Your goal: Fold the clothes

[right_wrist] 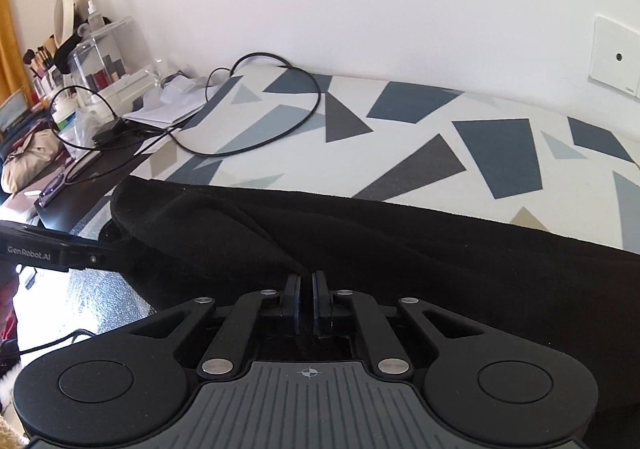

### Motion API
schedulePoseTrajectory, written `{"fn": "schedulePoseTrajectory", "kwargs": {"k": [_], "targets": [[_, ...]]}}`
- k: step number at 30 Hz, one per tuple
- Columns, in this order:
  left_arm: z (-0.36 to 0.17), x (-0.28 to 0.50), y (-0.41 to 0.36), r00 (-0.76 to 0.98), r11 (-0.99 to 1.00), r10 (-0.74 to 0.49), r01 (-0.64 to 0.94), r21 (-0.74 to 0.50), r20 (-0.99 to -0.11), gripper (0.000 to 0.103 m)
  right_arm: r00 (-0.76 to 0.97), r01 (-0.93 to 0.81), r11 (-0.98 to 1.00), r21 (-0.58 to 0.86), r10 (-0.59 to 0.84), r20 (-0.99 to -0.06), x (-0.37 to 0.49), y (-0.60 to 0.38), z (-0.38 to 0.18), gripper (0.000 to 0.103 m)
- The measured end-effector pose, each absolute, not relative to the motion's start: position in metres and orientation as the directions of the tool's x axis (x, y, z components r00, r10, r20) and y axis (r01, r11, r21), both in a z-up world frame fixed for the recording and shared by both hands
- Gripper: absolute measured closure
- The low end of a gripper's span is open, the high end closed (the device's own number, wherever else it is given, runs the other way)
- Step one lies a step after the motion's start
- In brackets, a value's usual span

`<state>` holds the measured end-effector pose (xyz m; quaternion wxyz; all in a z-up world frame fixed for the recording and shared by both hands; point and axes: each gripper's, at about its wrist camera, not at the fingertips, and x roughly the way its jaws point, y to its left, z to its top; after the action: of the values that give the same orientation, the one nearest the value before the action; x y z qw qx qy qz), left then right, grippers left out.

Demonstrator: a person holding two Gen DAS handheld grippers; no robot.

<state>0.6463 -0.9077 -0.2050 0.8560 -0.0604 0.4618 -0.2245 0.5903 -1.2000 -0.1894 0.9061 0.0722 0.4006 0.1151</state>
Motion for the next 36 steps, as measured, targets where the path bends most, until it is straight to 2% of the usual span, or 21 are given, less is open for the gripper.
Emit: {"fn": "schedulePoseTrajectory", "kwargs": {"k": [2, 13, 15, 16, 17, 19, 21, 25, 27, 30, 32, 36], "targets": [[-0.201, 0.647, -0.905, 0.502, 0.898, -0.430, 0.323, -0.299, -0.750, 0.099, 0.652, -0.139, 0.963, 0.230, 0.264, -0.711, 0.591, -1.200, -0.191, 0.098], [-0.142, 0.644, -0.879, 0.599, 0.875, -0.469, 0.418, -0.247, -0.649, 0.101, 0.647, -0.117, 0.928, 0.354, 0.342, -0.681, 0.596, -1.205, -0.179, 0.097], [-0.143, 0.642, -0.869, 0.587, 0.880, -0.453, 0.418, -0.228, -0.671, 0.101, 0.601, -0.174, 0.925, 0.338, 0.372, -0.708, 0.596, -1.197, -0.178, 0.089], [-0.147, 0.642, -0.863, 0.575, 0.885, -0.440, 0.408, -0.224, -0.689, 0.101, 0.568, -0.212, 0.925, 0.316, 0.380, -0.730, 0.595, -1.190, -0.178, 0.072], [-0.157, 0.641, -0.858, 0.563, 0.895, -0.420, 0.387, -0.222, -0.712, 0.101, 0.544, -0.258, 0.927, 0.274, 0.373, -0.751, 0.593, -1.183, -0.178, 0.061], [-0.176, 0.640, -0.847, 0.537, 0.913, -0.381, 0.346, -0.216, -0.753, 0.101, 0.519, -0.343, 0.922, 0.179, 0.345, -0.782, 0.587, -1.169, -0.177, 0.060], [-0.191, 0.641, -0.841, 0.527, 0.929, -0.347, 0.308, -0.206, -0.776, 0.101, 0.533, -0.336, 0.926, 0.170, 0.336, -0.777, 0.591, -1.171, -0.172, 0.059], [-0.193, 0.642, -0.830, 0.538, 0.936, -0.353, 0.212, -0.282, -0.765, 0.101, 0.563, -0.304, 0.937, 0.172, 0.323, -0.761, 0.602, -1.178, -0.160, 0.058], [-0.189, 0.643, -0.828, 0.522, 0.924, -0.381, 0.175, -0.341, -0.763, 0.096, 0.591, -0.282, 0.944, 0.173, 0.313, -0.744, 0.614, -1.184, -0.154, 0.057], [-0.190, 0.642, -0.822, 0.480, 0.877, -0.452, 0.087, -0.472, -0.752, 0.081, 0.638, -0.249, 0.960, 0.128, 0.262, -0.724, 0.637, -1.191, -0.153, 0.057], [-0.198, 0.639, -0.815, 0.440, 0.807, -0.526, -0.012, -0.591, -0.727, 0.063, 0.630, -0.246, 0.967, 0.069, 0.213, -0.747, 0.651, -1.191, -0.163, 0.057], [-0.230, 0.634, -0.810, 0.428, 0.645, -0.601, -0.239, -0.726, -0.675, 0.059, 0.583, -0.278, 0.961, -0.002, 0.167, -0.795, 0.668, -1.188, -0.186, 0.058]]}}
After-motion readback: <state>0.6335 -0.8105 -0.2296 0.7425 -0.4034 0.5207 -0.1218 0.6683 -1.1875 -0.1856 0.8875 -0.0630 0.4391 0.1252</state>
